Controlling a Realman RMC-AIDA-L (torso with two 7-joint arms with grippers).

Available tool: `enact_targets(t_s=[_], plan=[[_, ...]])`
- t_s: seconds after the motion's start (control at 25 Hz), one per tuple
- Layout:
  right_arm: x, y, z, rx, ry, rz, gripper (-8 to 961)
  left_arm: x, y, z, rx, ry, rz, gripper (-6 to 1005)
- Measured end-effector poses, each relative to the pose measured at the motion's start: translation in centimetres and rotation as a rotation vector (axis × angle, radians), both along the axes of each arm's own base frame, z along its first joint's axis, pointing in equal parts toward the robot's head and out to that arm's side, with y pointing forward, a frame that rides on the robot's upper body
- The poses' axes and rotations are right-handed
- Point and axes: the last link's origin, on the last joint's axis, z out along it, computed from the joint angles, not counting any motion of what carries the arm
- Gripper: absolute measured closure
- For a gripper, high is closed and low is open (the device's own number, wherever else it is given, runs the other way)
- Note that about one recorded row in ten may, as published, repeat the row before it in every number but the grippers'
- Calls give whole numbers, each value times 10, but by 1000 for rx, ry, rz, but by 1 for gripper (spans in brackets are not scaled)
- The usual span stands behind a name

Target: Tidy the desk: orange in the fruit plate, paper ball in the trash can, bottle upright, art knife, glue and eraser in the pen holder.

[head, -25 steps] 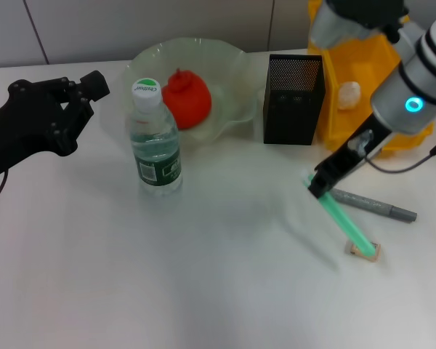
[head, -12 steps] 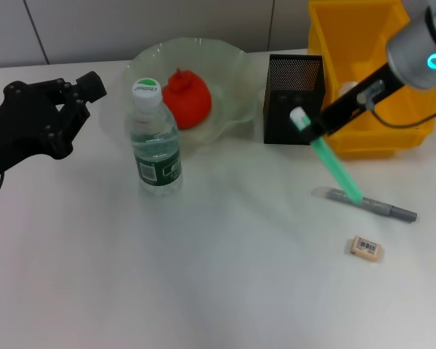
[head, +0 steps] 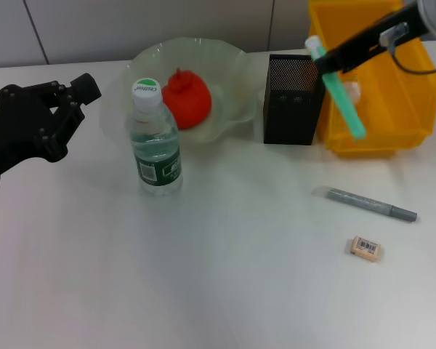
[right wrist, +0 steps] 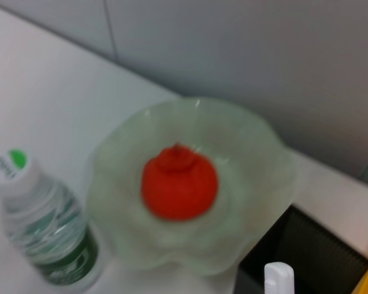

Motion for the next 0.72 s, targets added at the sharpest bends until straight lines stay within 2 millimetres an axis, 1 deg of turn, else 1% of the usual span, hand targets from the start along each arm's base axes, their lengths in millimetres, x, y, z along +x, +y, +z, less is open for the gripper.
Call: enact_targets(t_s=[0.04,0.32,0.72], plan=[[3,3,3,31,-1,21,805,0,0,0,0,0,0,1000],[6,13,10,109,-12,88,805,0,0,0,10,0,-7,1000],[1,30,14,201,-17,176,806,-2,2,0,19,-11,2,1000]])
